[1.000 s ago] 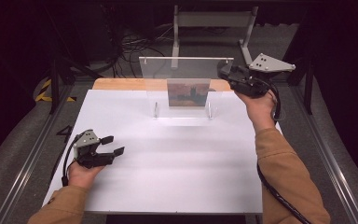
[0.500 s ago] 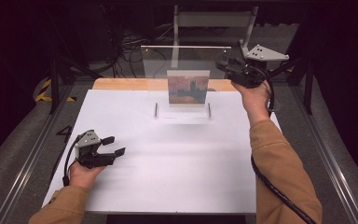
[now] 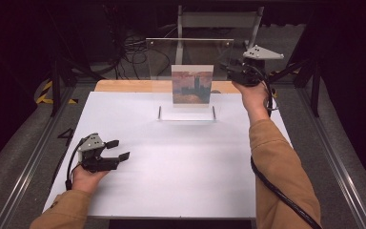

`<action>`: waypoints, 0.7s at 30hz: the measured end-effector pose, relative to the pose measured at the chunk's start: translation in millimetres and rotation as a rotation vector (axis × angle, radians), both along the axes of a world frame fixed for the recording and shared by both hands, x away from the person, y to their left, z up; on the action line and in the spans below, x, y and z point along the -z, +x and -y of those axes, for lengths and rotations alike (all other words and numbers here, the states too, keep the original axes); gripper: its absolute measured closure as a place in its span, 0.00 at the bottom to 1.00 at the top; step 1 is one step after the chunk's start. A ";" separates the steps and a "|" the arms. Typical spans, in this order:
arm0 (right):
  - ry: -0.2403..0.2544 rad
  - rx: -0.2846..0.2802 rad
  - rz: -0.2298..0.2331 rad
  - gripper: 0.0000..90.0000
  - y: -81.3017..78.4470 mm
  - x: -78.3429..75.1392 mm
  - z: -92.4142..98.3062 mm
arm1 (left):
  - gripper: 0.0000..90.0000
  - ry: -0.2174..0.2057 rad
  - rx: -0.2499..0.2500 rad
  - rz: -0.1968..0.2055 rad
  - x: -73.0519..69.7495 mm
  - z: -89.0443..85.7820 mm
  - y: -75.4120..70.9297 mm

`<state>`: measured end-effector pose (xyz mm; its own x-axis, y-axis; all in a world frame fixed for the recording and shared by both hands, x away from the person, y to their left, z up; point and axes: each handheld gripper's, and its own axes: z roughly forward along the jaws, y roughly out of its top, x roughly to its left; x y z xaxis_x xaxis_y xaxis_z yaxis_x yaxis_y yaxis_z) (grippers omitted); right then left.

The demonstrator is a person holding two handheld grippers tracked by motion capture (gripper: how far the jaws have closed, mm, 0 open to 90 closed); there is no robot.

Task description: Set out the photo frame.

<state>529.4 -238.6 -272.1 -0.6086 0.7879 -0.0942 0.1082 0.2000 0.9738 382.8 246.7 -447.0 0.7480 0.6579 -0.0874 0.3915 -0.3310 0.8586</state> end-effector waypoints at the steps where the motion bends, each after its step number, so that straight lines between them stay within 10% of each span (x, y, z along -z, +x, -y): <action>1: -0.001 0.001 -0.005 0.65 1.2 1.8 -0.3 | 0.33 -0.004 -0.003 -0.003 0.1 -0.2 -0.1; 21: -0.004 0.079 -0.054 0.54 16.9 21.0 4.0 | 0.32 -0.011 -0.009 -0.013 2.0 -4.5 -0.4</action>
